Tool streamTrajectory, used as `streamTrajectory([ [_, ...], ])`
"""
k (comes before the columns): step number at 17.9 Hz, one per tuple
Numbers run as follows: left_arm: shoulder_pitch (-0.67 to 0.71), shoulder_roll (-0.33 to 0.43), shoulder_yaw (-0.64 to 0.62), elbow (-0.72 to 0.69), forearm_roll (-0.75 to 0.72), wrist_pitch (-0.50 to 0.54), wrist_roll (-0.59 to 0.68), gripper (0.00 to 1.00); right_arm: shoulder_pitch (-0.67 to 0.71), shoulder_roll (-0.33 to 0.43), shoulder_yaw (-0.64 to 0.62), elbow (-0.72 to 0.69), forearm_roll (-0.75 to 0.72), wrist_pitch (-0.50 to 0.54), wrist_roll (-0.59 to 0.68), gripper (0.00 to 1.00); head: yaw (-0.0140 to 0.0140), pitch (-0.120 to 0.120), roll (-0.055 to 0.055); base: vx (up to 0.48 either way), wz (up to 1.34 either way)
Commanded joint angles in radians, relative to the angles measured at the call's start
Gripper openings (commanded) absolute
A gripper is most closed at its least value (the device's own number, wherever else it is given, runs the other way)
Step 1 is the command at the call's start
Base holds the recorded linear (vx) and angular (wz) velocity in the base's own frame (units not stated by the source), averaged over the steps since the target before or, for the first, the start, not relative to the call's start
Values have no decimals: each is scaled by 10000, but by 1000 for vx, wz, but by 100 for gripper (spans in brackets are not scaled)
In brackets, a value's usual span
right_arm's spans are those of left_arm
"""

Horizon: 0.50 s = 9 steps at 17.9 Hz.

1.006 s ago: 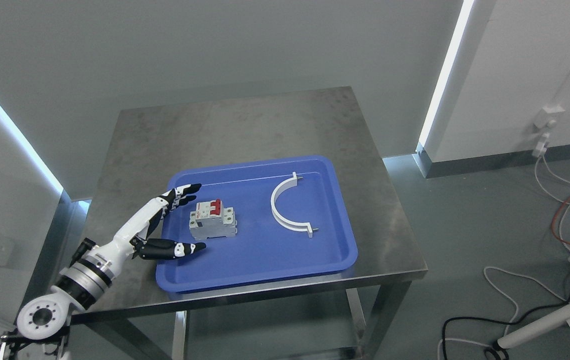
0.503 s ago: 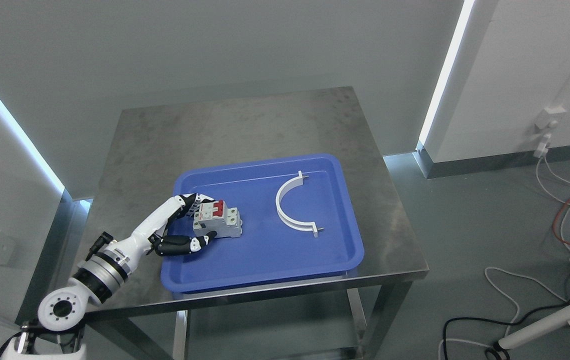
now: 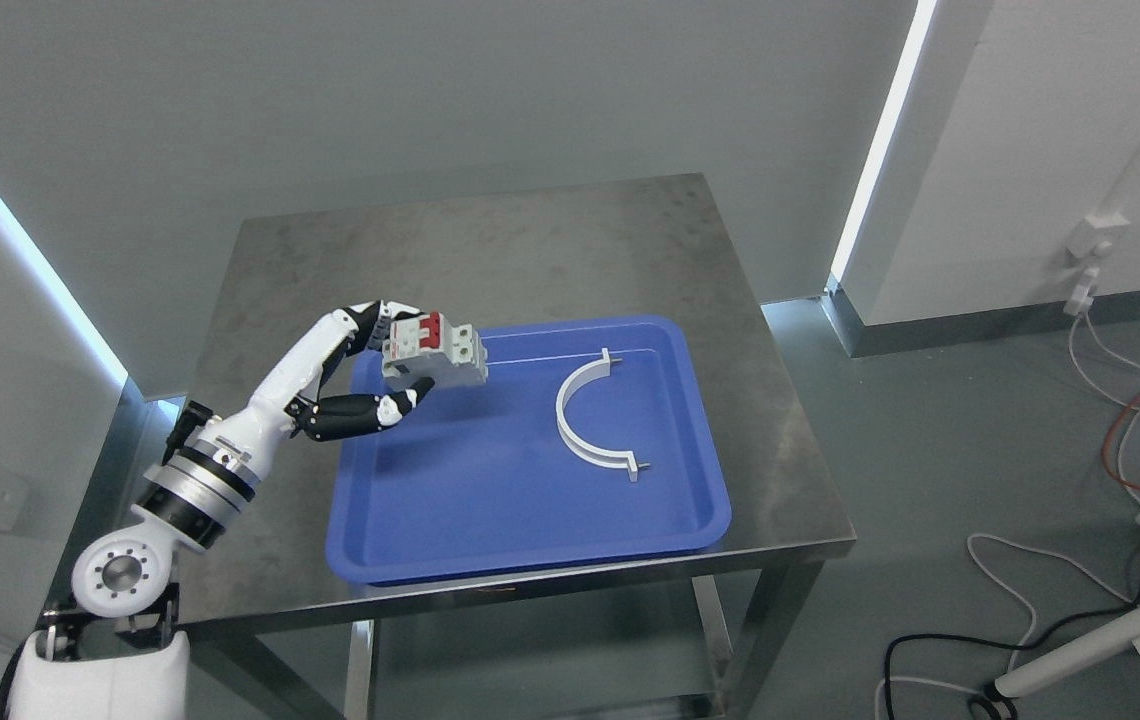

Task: Place circuit breaker on shelf
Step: 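Hold the breaker raised in the left hand while turning toward the bin shelf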

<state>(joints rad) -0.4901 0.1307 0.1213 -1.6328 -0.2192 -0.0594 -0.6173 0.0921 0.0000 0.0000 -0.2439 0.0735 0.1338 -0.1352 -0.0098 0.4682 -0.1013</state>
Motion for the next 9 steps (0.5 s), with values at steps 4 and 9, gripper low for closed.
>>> streamTrajectory([
  [4,-362,-1132,2883,-24,658,-1044,4601,8,0,-175,199,0,1,-540,-13,100,0,1,0,0,0],
  [9,697,-1132,2776,-668,674,-1599,4580,8,0,-175,199,0,1,-540,2,100,0,0,0,-118,159],
])
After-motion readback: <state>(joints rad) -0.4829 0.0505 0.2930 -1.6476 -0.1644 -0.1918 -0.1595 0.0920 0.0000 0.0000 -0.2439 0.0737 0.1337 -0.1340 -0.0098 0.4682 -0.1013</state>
